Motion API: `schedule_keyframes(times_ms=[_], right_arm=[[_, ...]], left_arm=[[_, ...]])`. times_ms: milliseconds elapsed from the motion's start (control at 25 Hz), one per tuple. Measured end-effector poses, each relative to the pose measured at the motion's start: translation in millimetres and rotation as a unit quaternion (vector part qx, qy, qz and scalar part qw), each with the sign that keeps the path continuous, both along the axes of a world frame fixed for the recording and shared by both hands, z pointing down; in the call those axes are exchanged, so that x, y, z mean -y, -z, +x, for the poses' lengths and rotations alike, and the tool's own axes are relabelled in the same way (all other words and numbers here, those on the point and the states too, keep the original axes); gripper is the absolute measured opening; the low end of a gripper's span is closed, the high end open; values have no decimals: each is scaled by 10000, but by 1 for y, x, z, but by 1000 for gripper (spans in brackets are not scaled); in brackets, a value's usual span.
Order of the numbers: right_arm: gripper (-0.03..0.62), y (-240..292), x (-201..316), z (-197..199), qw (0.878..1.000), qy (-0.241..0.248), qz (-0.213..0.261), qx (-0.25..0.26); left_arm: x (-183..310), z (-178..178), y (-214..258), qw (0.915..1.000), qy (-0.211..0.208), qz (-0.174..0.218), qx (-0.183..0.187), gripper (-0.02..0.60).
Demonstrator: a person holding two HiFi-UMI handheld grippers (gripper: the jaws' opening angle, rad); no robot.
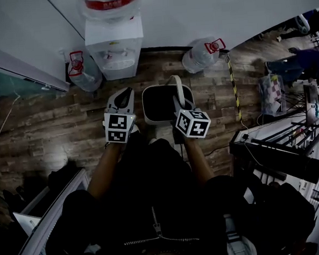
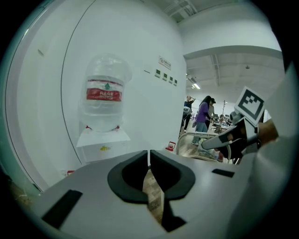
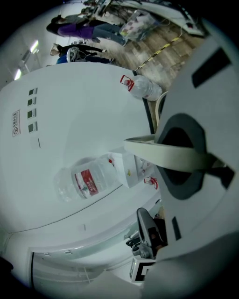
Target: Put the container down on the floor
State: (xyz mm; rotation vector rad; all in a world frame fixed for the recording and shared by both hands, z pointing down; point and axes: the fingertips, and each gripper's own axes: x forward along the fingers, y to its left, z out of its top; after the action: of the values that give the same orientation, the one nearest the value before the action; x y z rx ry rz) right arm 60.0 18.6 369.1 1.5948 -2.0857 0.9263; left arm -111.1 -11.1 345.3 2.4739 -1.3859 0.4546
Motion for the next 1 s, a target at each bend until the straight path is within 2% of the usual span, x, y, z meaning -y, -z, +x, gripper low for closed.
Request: schedule_keyframes(times_ms=[440,1000], right_arm=[[11,-2,27,-4,10000,-31,-83,13],[11,-30,92,27,9997,-74,-216,123]], left_arm=[[24,-15,-8,9999,93,-87,-64,26],[81,25,-28,9993,-159,-300,150,26]])
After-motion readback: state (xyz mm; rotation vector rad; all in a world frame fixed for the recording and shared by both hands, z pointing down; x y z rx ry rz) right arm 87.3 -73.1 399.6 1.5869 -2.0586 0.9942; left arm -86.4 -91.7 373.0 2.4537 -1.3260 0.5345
